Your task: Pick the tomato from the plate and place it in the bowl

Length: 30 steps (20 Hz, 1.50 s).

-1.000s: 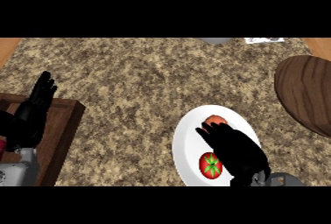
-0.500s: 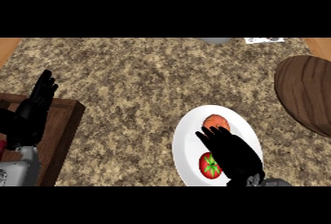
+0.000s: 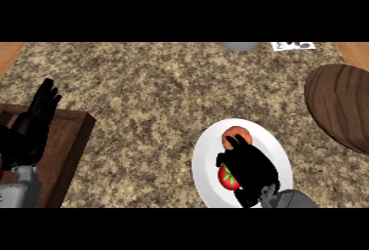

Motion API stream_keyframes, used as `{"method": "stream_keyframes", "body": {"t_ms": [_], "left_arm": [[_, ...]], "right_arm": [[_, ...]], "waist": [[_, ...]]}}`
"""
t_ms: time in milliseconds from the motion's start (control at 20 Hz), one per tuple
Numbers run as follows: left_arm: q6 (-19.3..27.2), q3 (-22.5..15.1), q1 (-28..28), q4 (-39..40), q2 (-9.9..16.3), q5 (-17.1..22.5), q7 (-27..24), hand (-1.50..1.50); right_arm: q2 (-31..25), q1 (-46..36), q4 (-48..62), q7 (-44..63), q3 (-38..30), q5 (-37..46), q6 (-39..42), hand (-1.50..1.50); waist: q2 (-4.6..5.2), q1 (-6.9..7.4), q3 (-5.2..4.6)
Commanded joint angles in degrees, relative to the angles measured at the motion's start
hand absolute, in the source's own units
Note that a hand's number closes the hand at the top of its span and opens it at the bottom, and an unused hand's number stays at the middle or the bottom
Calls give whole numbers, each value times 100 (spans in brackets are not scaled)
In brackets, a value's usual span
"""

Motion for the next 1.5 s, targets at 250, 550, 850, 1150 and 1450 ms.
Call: {"method": "stream_keyframes", "body": {"t_ms": [250,550,850,1150,1450], "left_arm": [[-67,115,-152,33,33,-31,82,0],[-37,-8,-227,-143,-82,-177,297,0],[-68,-5,-62,-216,-102,-117,272,0],[-33,-118,-38,-124,-172,-305,148,0],[-56,92,-50,-79,-108,-162,209,0]], "right_arm": [[555,-48,1289,-745,279,429,-797,150],[391,-157,1165,-1020,-127,697,-1014,150],[389,-677,1771,103,-2010,568,-1579,150],[416,-1643,2136,708,-2527,997,-2066,150],[-75,-2077,624,1484,-2720,1528,-1970,150]], "waist": [[86,27,41],[76,-2,40],[114,64,48],[82,45,39],[28,-57,34]]}}
